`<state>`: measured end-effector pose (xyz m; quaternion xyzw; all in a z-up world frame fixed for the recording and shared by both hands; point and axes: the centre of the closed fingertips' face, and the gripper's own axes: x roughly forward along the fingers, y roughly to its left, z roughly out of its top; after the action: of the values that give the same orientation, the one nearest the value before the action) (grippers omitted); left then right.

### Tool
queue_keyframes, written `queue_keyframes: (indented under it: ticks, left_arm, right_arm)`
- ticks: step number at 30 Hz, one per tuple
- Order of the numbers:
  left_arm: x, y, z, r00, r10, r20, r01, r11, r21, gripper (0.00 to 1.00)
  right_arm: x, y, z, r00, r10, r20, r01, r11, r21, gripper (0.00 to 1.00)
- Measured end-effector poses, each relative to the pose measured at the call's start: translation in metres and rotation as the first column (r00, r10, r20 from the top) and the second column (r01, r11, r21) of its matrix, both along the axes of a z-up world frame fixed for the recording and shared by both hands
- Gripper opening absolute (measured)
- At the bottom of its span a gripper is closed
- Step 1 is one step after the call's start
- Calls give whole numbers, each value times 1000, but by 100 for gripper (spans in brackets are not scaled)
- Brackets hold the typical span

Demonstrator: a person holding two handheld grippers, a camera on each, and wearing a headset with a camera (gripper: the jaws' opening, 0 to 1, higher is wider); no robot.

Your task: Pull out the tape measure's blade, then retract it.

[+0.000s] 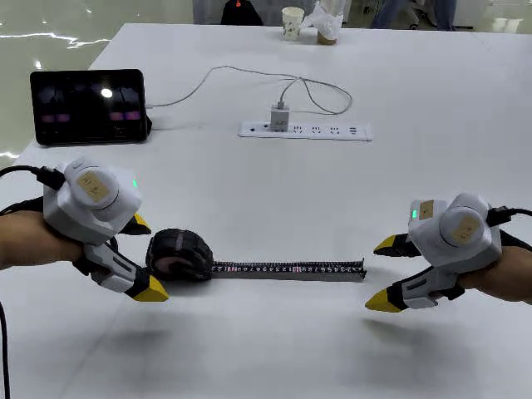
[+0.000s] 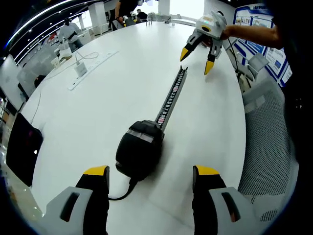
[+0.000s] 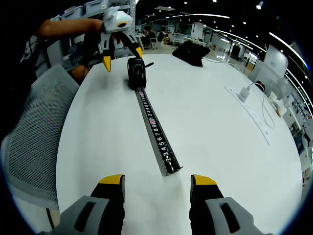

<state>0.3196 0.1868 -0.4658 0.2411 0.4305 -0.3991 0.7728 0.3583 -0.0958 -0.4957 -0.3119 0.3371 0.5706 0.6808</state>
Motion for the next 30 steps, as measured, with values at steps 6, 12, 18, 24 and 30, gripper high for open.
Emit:
queue_keyframes:
  ticks: [6,12,18,24,30]
  left_arm:
    - [-5,0,2,999,44,14,-43,998,-34,67]
    - [-11,-3,4,996,87,28,-85,994,-72,69]
    - [-17,-6,6,990,133,41,-128,986,-110,70]
    - [-24,-7,6,983,177,49,-169,976,-141,72]
    - [-30,-10,8,973,223,65,-209,962,-176,74]
  right_arm:
    - [-6,1,0,1000,-31,-2,31,999,17,55]
    - [-14,2,0,997,-77,-13,78,996,41,59]
    - [-19,2,2,993,-118,-12,119,991,63,62]
    - [-23,1,5,988,-156,-2,156,984,86,66]
    - [-29,2,8,983,-182,2,181,978,108,70]
